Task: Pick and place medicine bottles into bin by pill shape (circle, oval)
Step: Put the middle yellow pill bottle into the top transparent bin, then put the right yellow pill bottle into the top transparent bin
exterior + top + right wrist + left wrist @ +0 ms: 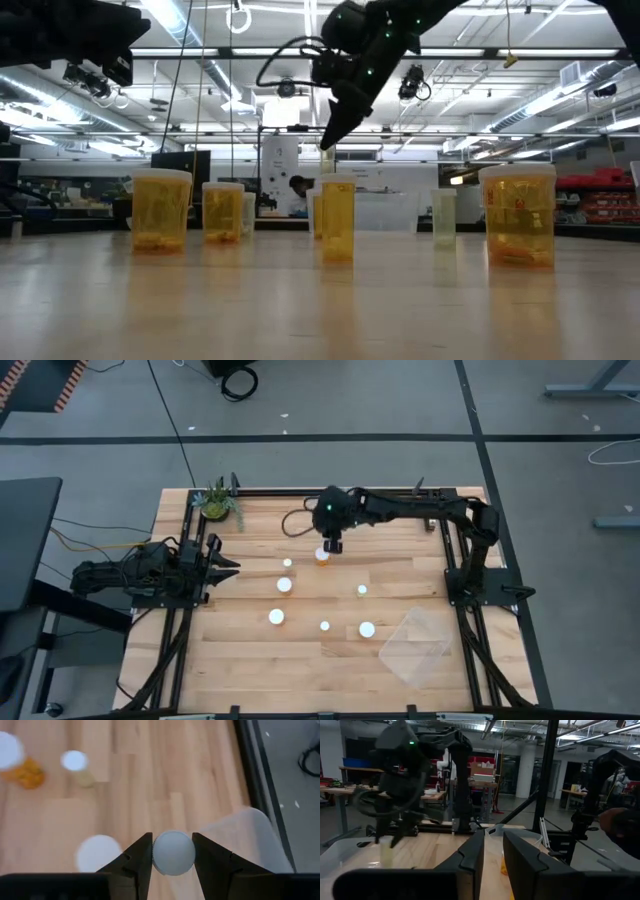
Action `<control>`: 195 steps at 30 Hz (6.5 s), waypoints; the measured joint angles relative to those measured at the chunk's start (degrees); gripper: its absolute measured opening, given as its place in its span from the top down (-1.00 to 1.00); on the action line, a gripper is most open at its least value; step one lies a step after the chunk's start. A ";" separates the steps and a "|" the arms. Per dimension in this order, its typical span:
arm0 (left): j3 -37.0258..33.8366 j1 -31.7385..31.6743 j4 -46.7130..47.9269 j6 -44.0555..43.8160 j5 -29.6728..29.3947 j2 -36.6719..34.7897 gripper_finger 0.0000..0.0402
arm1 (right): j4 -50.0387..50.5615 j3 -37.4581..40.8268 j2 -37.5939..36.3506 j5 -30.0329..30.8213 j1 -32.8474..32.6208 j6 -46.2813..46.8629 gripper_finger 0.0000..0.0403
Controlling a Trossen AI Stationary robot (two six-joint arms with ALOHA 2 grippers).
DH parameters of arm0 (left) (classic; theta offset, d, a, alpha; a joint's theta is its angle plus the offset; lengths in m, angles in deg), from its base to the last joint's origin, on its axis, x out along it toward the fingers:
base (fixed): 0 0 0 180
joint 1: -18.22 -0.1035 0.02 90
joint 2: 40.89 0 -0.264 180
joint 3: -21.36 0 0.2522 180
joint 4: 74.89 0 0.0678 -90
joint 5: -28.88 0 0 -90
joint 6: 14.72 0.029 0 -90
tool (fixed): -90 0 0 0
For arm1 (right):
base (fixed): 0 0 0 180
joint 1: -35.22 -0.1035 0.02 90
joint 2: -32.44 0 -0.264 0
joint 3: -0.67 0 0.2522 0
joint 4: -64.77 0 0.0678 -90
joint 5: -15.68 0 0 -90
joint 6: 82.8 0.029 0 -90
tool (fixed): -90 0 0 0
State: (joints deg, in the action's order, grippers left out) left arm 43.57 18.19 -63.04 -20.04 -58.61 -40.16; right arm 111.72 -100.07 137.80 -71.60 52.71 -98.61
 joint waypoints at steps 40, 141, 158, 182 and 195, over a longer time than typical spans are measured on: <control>0.00 0.01 0.00 -0.02 0.01 0.02 0.59 | -11.94 13.07 0.02 -0.26 18.39 9.73 0.31; 0.02 0.02 0.01 -0.02 0.01 0.02 0.60 | 6.26 -13.98 16.15 3.88 11.06 11.82 0.31; 0.02 0.01 0.02 -0.02 -0.02 0.01 0.60 | 4.55 -13.90 19.47 2.44 11.64 9.93 0.30; 0.02 0.00 0.00 -0.02 0.01 0.02 0.59 | 4.89 -13.84 18.67 3.23 11.64 9.55 -0.06; 0.02 0.01 0.00 -0.01 0.01 0.01 0.61 | 5.75 -13.84 17.49 3.21 11.64 9.14 -0.25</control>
State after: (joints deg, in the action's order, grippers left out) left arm 43.59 18.20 -63.04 -20.05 -58.60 -40.14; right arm 117.47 -113.90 155.29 -68.39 64.34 -89.47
